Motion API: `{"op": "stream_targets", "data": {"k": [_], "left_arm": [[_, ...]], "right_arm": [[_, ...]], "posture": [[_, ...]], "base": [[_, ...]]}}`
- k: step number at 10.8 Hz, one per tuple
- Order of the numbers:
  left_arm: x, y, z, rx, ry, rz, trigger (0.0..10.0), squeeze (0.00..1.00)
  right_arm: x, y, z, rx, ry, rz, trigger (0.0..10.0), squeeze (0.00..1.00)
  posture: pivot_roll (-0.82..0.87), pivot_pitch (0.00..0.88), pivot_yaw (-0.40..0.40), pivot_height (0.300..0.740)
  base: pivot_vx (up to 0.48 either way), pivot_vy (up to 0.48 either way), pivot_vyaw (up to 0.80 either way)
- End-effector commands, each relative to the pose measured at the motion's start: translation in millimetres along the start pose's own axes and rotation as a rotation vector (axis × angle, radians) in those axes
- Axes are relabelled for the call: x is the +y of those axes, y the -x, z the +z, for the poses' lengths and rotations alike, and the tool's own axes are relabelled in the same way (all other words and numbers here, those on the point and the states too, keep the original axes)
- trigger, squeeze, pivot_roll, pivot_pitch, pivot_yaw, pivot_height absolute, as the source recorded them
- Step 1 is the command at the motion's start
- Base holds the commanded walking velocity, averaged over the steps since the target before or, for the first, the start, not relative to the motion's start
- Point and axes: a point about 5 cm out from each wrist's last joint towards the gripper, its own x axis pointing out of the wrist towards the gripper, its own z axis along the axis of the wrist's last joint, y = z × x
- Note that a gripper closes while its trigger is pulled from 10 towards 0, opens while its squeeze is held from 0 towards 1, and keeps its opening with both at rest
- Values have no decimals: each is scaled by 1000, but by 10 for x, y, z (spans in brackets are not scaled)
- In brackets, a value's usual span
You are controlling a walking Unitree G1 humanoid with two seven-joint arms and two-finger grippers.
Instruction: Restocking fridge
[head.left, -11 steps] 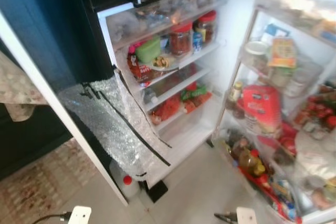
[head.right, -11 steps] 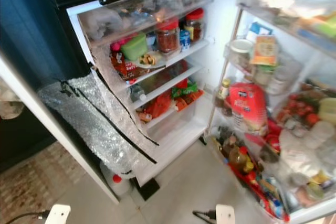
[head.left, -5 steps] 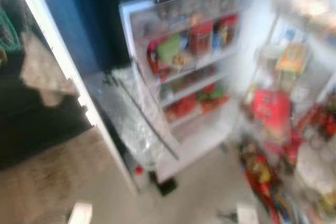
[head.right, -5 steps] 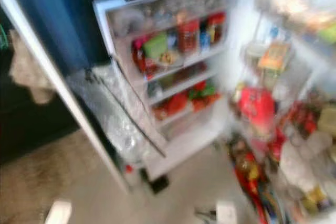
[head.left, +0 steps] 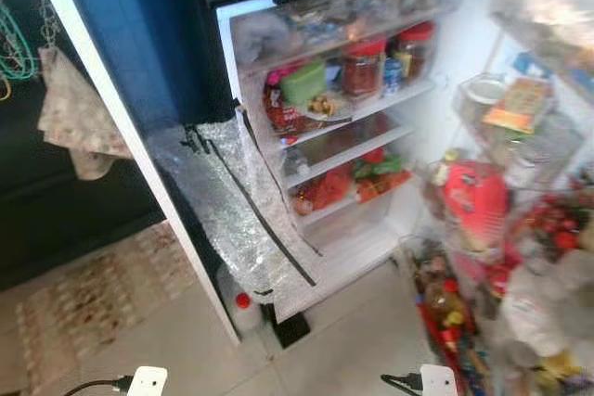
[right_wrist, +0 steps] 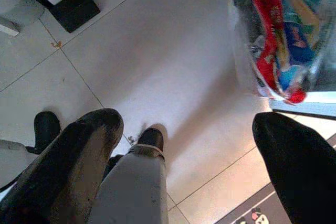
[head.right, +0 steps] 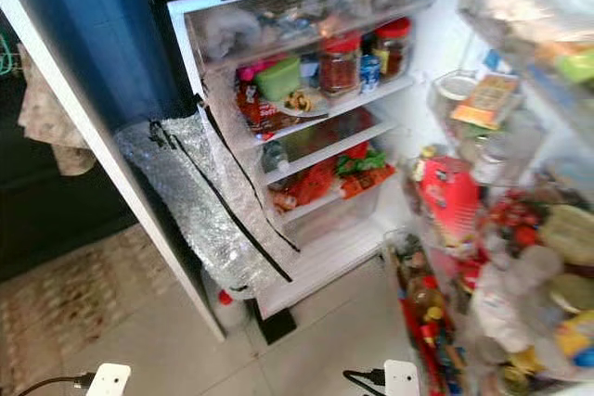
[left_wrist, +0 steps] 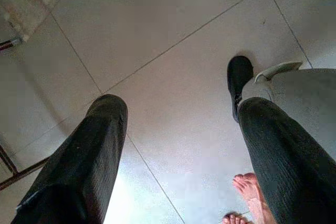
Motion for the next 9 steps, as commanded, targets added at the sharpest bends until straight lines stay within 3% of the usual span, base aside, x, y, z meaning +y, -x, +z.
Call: {"op": "stream_targets", "data": {"k": [1, 4, 7, 9], "left_arm": [[36, 5, -25, 15, -15, 14, 10000, 0], [34, 4, -18, 14, -12, 16, 10000, 0], [33, 4, -25, 18, -20, 13, 10000, 0], [52, 5, -14, 14, -18, 21, 10000, 0]], "right_arm": [[26, 4, -33, 12, 1, 7, 10000, 0], [39, 3, -26, 10, 3, 6, 10000, 0], [-59, 14, -86, 32, -55, -50, 10000, 0], [-159, 59, -326, 174, 29, -96, 10000, 0]], "posture": [[29, 0, 40, 740], [25, 0, 33, 740], [-1, 0, 42, 740], [2, 0, 43, 740]], "base": [[0, 0, 0], [0, 0, 0], [0, 0, 0], [0, 0, 0]]}}
